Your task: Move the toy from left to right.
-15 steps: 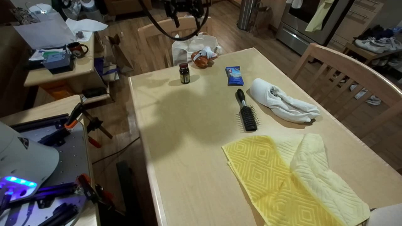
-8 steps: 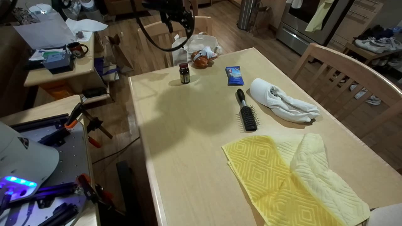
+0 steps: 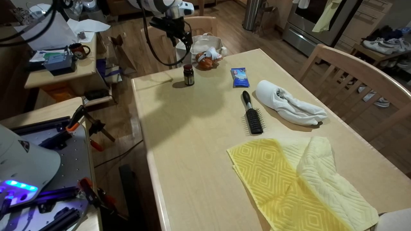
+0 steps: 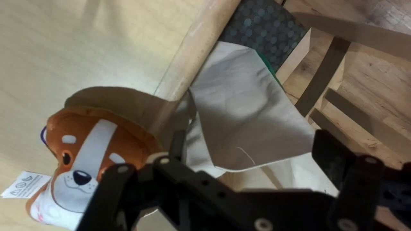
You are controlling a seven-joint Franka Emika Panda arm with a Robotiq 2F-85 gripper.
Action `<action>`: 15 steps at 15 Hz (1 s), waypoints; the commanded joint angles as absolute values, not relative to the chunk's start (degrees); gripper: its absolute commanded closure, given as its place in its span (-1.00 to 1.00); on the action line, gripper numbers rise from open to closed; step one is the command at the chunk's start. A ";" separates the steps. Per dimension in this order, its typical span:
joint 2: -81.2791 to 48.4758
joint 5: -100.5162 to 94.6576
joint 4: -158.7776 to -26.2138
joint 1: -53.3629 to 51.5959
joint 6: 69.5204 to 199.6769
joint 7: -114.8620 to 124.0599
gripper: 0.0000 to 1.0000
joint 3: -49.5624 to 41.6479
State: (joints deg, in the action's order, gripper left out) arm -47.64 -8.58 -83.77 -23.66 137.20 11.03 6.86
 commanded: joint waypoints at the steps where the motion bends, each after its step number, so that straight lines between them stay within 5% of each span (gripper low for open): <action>1: -48.10 -8.52 -82.55 -25.04 136.80 12.81 -1.00 5.93; 7: -35.87 -10.04 -88.55 -20.50 135.12 13.20 -1.00 0.25; 15: -33.88 -1.34 -70.21 -10.41 104.99 0.72 -1.00 4.69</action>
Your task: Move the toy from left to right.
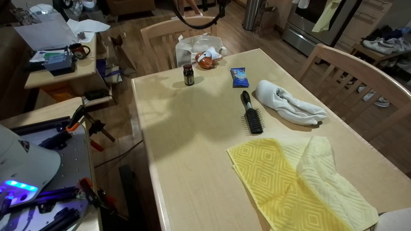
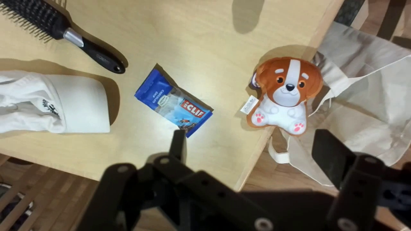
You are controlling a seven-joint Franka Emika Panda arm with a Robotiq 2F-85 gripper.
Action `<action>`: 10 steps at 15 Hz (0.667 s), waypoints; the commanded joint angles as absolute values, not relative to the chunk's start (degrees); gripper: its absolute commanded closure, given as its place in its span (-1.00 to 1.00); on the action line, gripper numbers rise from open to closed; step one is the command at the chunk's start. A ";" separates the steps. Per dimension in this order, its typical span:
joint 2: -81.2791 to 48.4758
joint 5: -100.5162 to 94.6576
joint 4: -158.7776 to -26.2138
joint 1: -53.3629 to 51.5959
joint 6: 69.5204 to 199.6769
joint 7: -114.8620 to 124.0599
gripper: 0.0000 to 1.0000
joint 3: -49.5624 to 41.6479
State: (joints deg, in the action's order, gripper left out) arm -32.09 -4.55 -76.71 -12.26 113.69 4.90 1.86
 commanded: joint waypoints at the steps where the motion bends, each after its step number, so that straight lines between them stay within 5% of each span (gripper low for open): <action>1: -34.66 -0.36 -67.88 -10.08 101.73 -1.32 -1.00 5.57; 8: -41.29 -2.10 -52.87 -10.70 88.35 -14.60 -1.00 7.50; 10: -38.85 -1.40 -58.32 -11.31 92.54 -10.99 -1.00 6.73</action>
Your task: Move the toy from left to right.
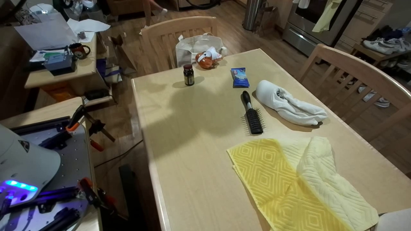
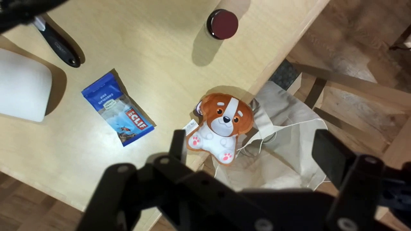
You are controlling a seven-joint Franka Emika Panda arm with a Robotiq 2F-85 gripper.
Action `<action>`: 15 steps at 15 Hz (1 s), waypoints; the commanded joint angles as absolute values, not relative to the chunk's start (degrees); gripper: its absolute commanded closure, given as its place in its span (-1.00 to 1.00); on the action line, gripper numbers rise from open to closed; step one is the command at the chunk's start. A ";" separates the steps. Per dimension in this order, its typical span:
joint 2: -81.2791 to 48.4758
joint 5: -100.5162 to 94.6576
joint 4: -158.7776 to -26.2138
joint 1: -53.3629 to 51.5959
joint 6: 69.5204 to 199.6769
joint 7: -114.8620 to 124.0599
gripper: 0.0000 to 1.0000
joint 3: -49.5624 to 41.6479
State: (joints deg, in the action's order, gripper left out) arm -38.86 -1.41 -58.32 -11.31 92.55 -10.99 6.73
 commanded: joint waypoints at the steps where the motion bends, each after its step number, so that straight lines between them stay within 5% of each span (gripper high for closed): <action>1: -38.93 -1.40 -58.41 -11.31 92.62 -10.98 -1.00 6.68; 15: -57.46 0.19 -41.61 -15.36 89.09 5.24 -1.00 4.62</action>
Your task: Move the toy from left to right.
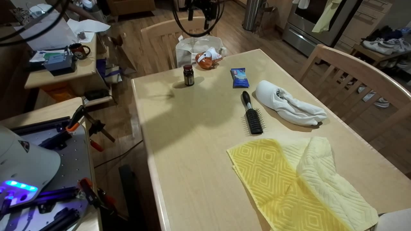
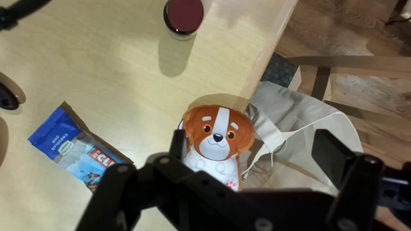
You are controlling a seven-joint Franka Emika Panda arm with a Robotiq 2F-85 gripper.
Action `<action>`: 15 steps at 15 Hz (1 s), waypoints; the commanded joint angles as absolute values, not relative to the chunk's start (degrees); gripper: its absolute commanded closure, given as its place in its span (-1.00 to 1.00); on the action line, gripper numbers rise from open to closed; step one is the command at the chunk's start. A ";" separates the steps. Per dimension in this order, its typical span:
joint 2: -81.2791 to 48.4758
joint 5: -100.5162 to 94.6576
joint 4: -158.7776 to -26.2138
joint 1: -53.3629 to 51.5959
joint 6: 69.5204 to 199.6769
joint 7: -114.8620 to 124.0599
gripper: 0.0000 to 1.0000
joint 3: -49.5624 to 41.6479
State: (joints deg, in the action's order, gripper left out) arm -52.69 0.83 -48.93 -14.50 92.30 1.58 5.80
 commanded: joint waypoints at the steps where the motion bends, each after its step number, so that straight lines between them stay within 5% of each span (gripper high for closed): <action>1: -58.59 0.16 -40.21 -15.48 88.88 6.09 -1.00 4.35; 10: -59.93 0.69 -38.71 -15.47 85.70 6.61 -1.00 3.85; 15: -62.72 4.77 -37.99 -16.09 95.25 13.98 -1.00 5.21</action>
State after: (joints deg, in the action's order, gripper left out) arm -60.82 2.56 -38.71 -15.51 90.27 8.93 4.42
